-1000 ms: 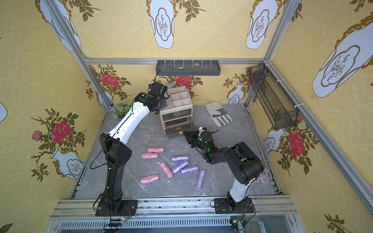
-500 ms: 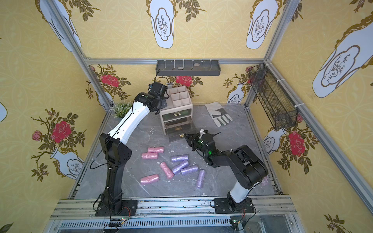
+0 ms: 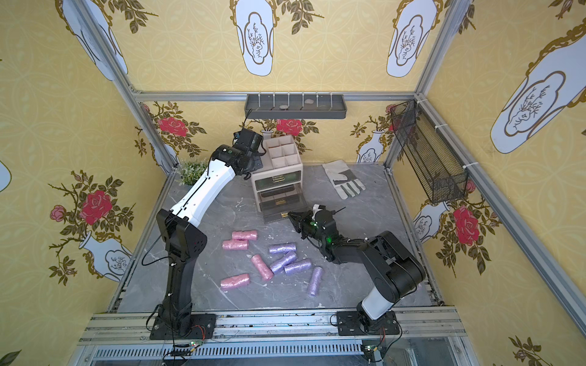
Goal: Sort the rolls of trash bags by color and place them into the drawer
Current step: Open the drawer in the storage box.
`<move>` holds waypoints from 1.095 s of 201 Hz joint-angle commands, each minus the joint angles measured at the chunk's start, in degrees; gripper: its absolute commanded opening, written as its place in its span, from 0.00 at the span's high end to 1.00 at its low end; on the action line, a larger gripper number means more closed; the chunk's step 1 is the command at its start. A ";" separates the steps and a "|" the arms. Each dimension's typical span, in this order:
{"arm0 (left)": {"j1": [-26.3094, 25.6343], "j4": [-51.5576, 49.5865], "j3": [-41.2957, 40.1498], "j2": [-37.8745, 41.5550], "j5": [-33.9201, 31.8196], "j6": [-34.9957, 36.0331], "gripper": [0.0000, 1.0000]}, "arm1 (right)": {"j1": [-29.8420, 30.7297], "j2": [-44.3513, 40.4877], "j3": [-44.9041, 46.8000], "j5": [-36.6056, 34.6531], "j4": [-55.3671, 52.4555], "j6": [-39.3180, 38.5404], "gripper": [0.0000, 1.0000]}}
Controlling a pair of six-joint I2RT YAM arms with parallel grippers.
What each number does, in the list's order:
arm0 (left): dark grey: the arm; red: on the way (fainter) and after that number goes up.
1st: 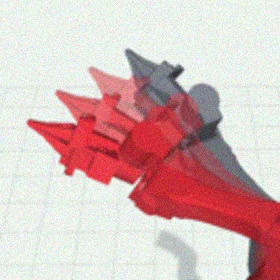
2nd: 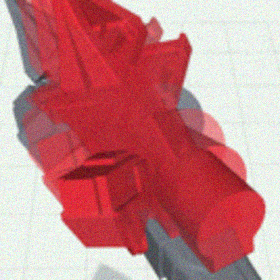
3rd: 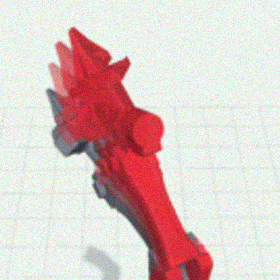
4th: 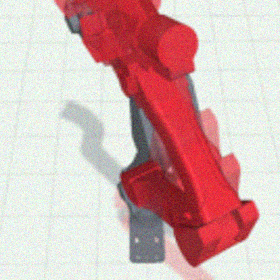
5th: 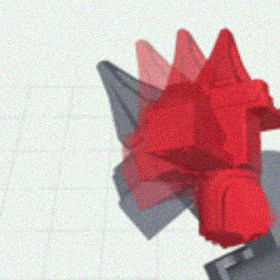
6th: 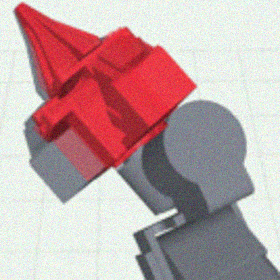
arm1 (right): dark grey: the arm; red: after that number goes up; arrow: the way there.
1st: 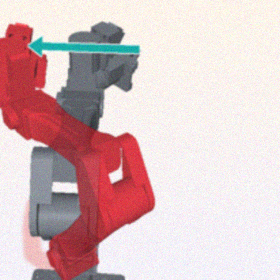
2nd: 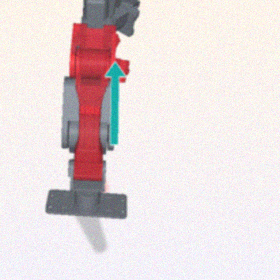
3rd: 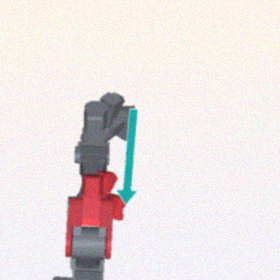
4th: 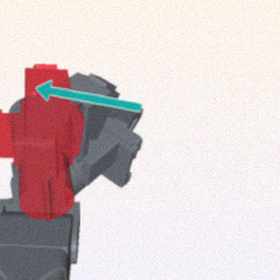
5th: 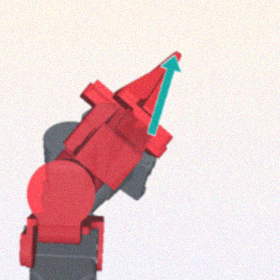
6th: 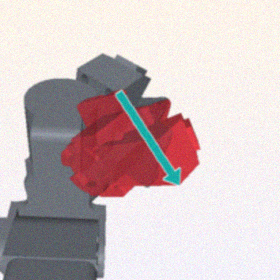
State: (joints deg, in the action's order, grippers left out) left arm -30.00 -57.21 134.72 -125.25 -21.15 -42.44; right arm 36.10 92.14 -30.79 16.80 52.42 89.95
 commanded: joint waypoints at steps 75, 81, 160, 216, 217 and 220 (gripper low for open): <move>-0.43 -7.59 -0.54 -2.01 8.14 -1.68 1.00 | -0.35 -1.13 1.73 2.40 -2.27 -0.19 0.96; -0.41 -7.64 -0.59 -2.02 8.15 -1.68 1.00 | -0.44 -1.41 1.78 2.42 -2.65 -0.33 0.96; -0.41 -7.45 -0.75 -1.71 8.32 -1.60 0.97 | -0.41 -0.71 0.62 3.55 -2.96 -0.77 0.69; -0.41 -5.43 -2.72 1.03 8.14 -0.68 0.67 | -0.59 -3.44 0.44 3.57 -4.79 -2.54 0.56; -0.41 -5.35 -2.76 1.09 8.18 -0.65 0.66 | -0.59 -3.53 0.45 3.58 -4.83 -2.56 0.56; -0.41 -5.26 -2.90 1.33 8.14 -0.63 0.65 | -0.63 -3.73 0.41 3.67 -4.99 -2.68 0.56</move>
State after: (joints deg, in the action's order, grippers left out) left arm -30.39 -56.51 133.19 -124.25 -16.49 -43.55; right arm 35.51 89.67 -30.13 19.81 48.18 88.68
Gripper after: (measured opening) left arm 0.306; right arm 0.433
